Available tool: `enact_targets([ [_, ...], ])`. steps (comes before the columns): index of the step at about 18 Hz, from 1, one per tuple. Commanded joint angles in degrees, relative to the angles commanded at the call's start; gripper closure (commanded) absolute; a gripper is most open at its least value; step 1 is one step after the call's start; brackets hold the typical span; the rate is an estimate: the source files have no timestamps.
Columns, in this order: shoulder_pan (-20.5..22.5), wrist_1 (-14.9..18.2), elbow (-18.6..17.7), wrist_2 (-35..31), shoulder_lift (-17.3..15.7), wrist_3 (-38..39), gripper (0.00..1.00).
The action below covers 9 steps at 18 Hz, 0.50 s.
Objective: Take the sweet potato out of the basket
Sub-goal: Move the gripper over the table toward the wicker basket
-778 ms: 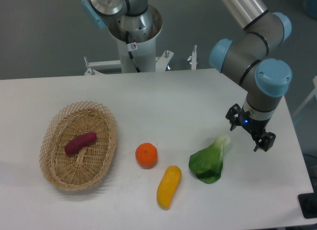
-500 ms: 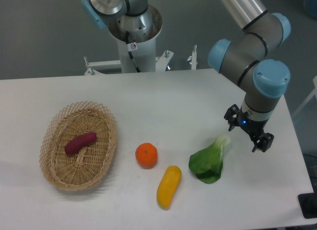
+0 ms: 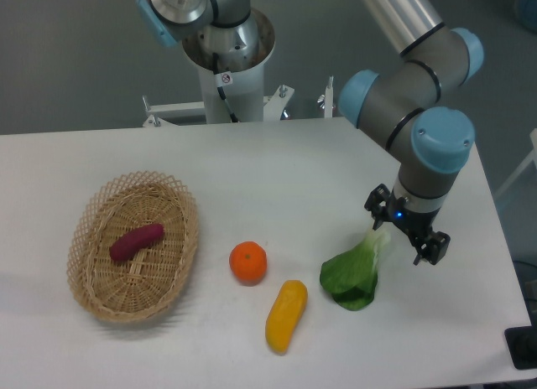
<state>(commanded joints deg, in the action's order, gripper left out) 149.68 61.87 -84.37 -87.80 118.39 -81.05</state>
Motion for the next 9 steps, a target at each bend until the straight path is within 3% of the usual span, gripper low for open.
enact_targets([
  [9,-5.97,0.0,0.0,5.44,0.0,13.35,0.0],
])
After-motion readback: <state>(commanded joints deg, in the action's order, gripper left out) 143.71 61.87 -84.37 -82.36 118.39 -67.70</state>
